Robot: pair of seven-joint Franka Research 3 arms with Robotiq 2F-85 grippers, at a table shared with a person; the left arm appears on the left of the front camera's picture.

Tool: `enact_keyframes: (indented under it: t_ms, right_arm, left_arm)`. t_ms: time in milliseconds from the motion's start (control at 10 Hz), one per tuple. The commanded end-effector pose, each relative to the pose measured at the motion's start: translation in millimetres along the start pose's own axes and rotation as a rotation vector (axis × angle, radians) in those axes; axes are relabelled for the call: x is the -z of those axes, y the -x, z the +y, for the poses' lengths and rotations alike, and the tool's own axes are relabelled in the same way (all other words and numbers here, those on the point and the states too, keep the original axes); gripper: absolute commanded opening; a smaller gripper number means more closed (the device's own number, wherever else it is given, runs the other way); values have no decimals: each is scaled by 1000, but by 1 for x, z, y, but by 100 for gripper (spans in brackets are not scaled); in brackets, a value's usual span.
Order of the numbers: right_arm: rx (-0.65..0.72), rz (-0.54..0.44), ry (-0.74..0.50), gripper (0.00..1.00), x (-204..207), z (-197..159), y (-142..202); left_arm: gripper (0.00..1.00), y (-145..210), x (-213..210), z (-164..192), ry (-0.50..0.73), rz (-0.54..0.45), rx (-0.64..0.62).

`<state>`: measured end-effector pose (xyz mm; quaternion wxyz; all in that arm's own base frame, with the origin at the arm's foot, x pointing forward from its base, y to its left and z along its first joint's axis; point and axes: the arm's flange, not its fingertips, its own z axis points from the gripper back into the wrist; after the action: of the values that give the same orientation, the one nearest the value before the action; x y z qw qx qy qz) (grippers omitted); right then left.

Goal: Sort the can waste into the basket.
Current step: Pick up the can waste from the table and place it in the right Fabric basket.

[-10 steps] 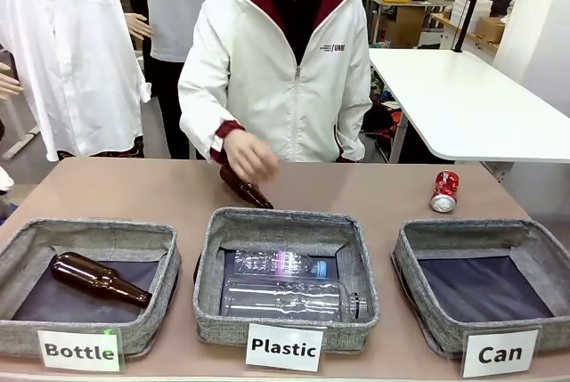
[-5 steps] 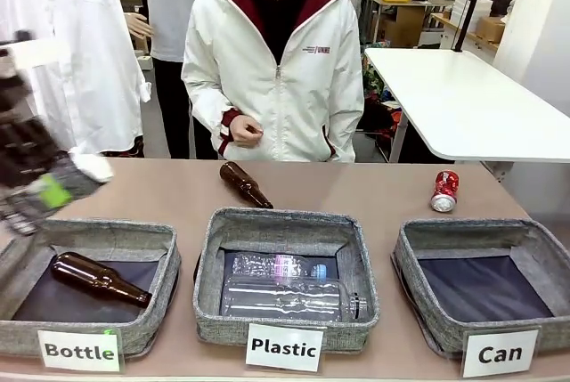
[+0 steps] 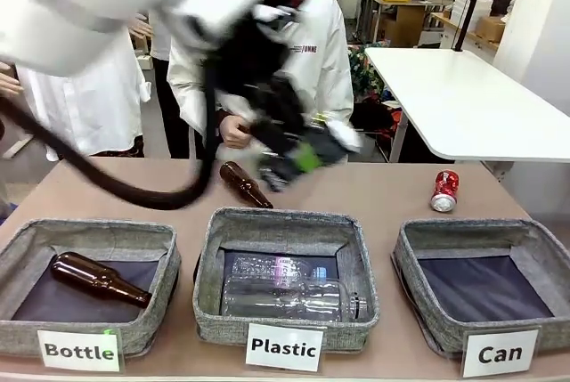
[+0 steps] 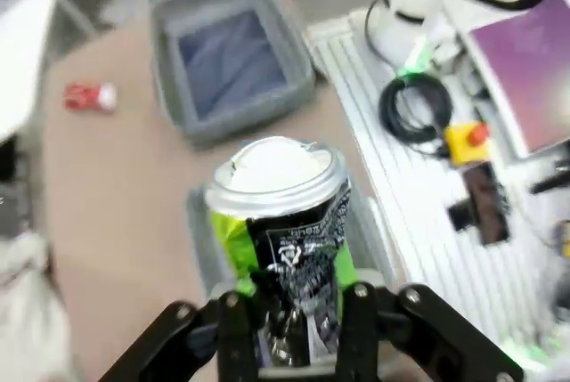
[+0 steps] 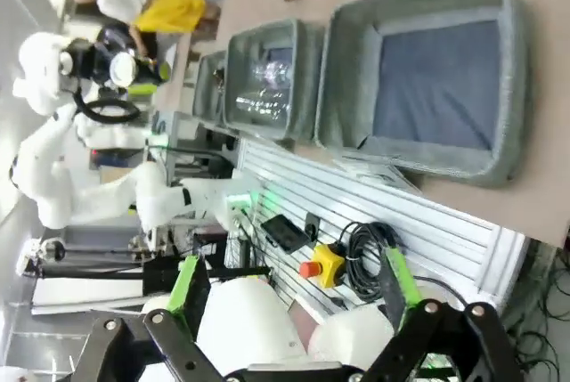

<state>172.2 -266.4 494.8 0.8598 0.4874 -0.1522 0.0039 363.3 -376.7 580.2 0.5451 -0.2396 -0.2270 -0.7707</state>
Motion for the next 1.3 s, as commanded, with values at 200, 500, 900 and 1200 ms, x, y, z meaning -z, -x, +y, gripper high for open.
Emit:
enact_keyframes:
  t_ms: [200, 500, 900, 1200]
  right_arm:
    - [24, -168, -5, 100, -51, -37, 16]
    - [33, -86, 14, 100, -33, -18, 11]
    - [33, -86, 14, 100, -33, -18, 11]
    - [33, -86, 14, 100, -33, -18, 11]
  left_arm:
    - [35, -96, 137, 78, 129, 76, 192]
    - [35, -167, 214, 103, 108, 153, 256]
    - [35, -183, 269, 118, 127, 228, 188]
    - [89, -179, 265, 121, 134, 248, 189]
